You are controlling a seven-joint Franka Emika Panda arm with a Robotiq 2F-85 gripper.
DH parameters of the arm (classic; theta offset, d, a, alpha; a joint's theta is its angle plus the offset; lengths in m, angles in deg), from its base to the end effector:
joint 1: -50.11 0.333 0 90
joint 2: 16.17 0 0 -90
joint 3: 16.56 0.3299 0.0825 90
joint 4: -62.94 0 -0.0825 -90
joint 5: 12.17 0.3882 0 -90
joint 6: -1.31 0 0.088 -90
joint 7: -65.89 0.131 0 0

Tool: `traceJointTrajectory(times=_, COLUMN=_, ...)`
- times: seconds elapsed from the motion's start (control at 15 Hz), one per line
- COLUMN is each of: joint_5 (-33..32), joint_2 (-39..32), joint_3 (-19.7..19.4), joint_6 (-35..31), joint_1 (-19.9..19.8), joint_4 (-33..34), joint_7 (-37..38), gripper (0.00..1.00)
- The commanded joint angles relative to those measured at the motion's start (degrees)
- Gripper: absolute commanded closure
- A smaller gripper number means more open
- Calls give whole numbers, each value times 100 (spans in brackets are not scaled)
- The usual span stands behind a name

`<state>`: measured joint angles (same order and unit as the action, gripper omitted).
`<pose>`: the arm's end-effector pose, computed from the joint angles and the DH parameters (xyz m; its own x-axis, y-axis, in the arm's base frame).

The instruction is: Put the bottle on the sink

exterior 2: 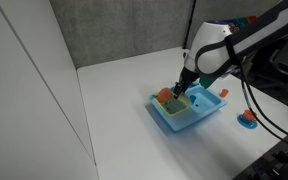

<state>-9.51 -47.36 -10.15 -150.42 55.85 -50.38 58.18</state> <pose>0.6244 0.1318 0.1874 0.9514 0.2764 0.1355 0.2872 -0.9555 -0.0672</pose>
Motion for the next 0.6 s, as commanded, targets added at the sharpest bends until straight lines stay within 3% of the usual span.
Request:
traceJointTrajectory(times=0.0, joint_5=-128, joint_2=-385, joint_3=-27, joint_6=-95, joint_1=33, joint_4=355, joint_7=133, gripper=56)
traceJointTrajectory(times=0.53, joint_5=-241, joint_2=-895, joint_3=-84, joint_6=-133, joint_1=89, joint_4=731, joint_7=178, gripper=56)
